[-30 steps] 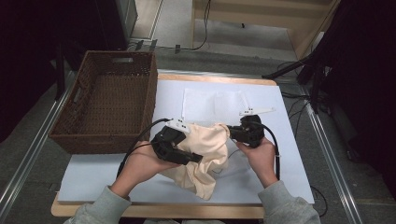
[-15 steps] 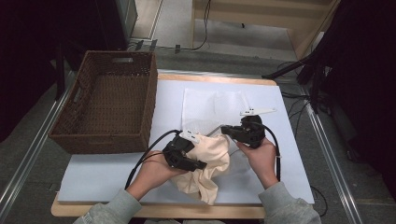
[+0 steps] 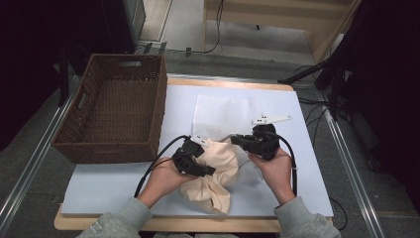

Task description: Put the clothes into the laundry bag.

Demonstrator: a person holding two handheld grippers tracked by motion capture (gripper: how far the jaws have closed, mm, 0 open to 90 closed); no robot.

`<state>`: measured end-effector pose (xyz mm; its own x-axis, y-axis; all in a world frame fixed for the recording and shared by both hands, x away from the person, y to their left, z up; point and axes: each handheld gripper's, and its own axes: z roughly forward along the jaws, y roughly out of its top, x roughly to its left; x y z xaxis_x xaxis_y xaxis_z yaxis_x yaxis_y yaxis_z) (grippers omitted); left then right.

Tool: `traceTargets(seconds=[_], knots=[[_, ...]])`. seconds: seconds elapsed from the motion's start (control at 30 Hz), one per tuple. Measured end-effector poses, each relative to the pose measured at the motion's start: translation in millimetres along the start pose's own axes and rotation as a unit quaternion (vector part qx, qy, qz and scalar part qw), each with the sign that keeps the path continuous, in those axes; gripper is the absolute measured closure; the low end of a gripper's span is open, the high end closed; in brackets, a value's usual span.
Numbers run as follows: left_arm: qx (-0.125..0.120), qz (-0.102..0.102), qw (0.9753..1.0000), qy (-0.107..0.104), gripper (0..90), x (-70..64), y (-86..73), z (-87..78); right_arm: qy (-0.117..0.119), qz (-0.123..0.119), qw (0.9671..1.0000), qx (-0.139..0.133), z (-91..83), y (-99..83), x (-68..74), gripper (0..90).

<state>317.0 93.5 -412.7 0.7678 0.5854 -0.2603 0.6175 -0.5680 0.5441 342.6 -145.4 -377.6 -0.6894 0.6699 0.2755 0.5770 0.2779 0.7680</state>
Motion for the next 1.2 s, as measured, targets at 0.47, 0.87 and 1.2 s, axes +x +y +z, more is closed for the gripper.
traceTargets(seconds=[0.47,0.87,1.2], knots=[[0.006,-0.006,0.9993,0.035,61.1,14.6,4.7,-9.1,0.016,-0.014,0.9998,0.003,2.1,3.9,19.7,87.9],[0.003,0.002,0.9994,0.034,59.6,6.5,6.4,19.2,0.02,-0.018,0.9996,-0.008,-4.3,10.2,25.6,88.1],[-0.016,-0.003,0.9998,0.008,50.8,12.3,5.0,26.2,0.025,-0.025,0.9993,-0.015,-7.5,12.4,28.0,88.3]])
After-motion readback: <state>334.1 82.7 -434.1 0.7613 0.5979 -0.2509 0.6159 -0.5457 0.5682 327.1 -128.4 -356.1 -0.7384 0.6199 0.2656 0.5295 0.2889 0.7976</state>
